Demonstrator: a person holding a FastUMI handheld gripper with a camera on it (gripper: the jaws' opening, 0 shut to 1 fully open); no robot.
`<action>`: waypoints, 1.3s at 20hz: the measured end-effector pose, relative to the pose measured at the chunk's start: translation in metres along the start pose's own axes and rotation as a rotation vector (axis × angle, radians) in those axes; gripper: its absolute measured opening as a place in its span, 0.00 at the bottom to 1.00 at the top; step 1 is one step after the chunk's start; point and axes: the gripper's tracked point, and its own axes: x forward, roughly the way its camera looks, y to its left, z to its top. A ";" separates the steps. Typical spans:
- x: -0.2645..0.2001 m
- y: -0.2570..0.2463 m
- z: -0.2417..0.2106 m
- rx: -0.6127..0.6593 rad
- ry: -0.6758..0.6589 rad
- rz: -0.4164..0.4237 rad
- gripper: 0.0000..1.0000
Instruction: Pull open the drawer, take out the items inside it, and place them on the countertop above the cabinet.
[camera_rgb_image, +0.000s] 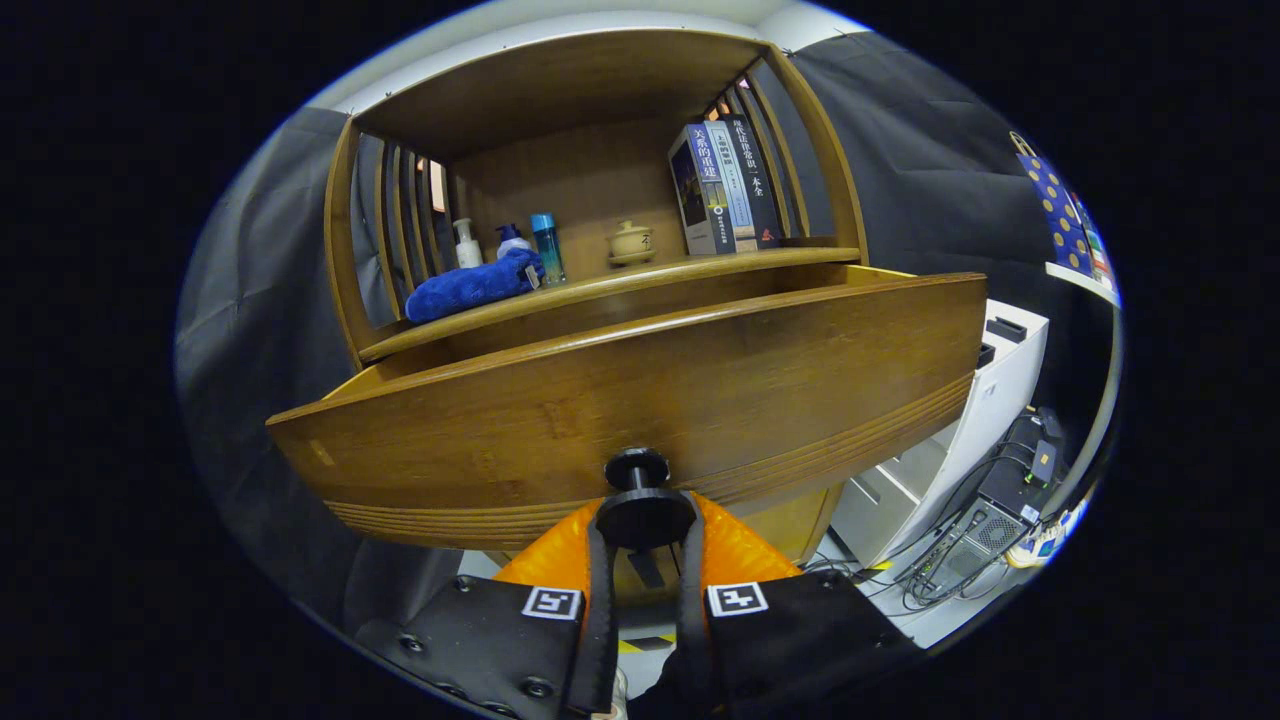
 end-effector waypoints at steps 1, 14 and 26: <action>-0.001 0.000 0.000 -0.005 -0.007 0.002 0.33; -0.022 -0.001 0.051 0.048 -0.059 -0.011 0.98; -0.033 0.013 0.141 0.060 -0.146 0.022 0.98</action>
